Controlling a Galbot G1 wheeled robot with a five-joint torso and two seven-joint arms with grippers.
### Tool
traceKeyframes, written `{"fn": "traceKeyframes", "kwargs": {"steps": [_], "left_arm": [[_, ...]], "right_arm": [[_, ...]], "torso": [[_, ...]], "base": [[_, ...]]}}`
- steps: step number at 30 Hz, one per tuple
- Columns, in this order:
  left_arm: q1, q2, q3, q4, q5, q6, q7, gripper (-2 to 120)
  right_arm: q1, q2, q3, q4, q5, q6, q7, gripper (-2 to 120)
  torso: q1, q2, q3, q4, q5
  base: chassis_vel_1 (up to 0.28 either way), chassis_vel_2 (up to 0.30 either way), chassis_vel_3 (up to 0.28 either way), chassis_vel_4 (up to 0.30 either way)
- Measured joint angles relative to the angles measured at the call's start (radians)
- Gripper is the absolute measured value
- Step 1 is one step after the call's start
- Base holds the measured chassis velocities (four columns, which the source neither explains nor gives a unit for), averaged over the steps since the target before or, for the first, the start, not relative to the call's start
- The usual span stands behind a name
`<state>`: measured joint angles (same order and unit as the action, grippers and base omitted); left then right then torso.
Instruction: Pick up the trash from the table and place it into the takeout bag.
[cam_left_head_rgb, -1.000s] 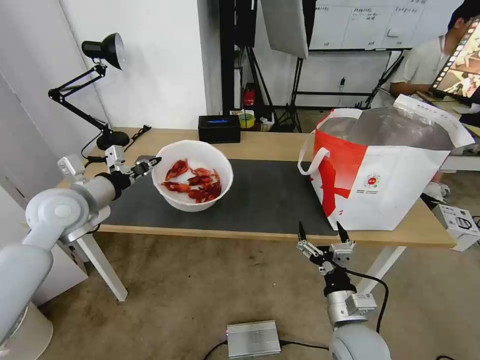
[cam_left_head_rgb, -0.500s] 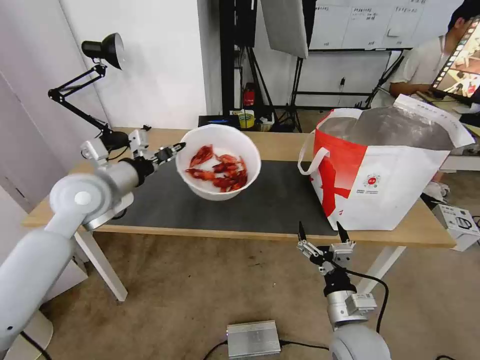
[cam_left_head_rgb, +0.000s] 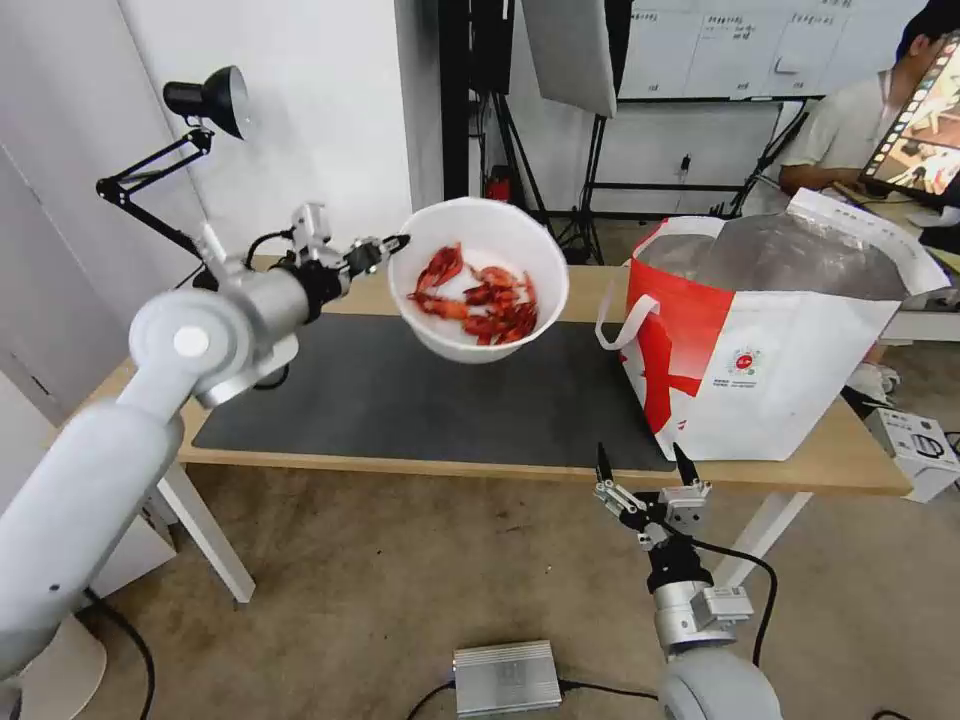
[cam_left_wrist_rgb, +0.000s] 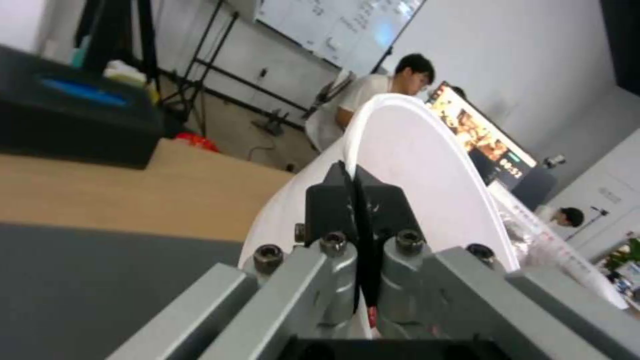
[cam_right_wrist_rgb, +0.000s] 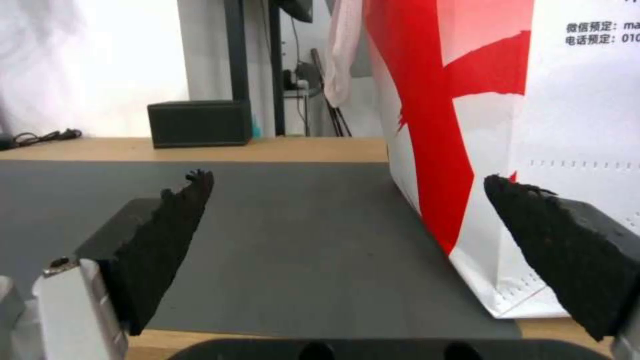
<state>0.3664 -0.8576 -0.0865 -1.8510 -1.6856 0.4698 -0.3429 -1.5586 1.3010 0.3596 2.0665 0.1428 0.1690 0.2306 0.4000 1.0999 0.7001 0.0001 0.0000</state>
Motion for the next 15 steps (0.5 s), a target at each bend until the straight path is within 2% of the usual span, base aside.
{"fn": "traceKeyframes", "kwargs": {"steps": [3, 8, 15], "left_arm": [[-0.094, -0.042, 0.063, 0.055, -0.004, 0.000, -0.006, 0], [-0.165, -0.091, 0.125, 0.103, -0.005, 0.000, -0.010, 0], [-0.301, -0.194, 0.220, 0.198, -0.004, 0.000, -0.016, 0]], "right_arm": [[0.000, 0.000, 0.000, 0.000, 0.000, 0.000, 0.000, 100], [0.000, 0.000, 0.000, 0.000, 0.000, 0.000, 0.000, 100], [0.000, 0.000, 0.000, 0.000, 0.000, 0.000, 0.000, 100]], "torso": [[0.000, 0.000, 0.000, -0.0001, 0.0001], [0.000, 0.000, 0.000, -0.0001, 0.0002], [0.000, 0.000, 0.000, -0.0003, 0.0002]], "base": [[0.000, 0.000, 0.000, 0.000], [0.000, 0.000, 0.000, 0.000], [0.000, 0.000, 0.000, 0.000]]}}
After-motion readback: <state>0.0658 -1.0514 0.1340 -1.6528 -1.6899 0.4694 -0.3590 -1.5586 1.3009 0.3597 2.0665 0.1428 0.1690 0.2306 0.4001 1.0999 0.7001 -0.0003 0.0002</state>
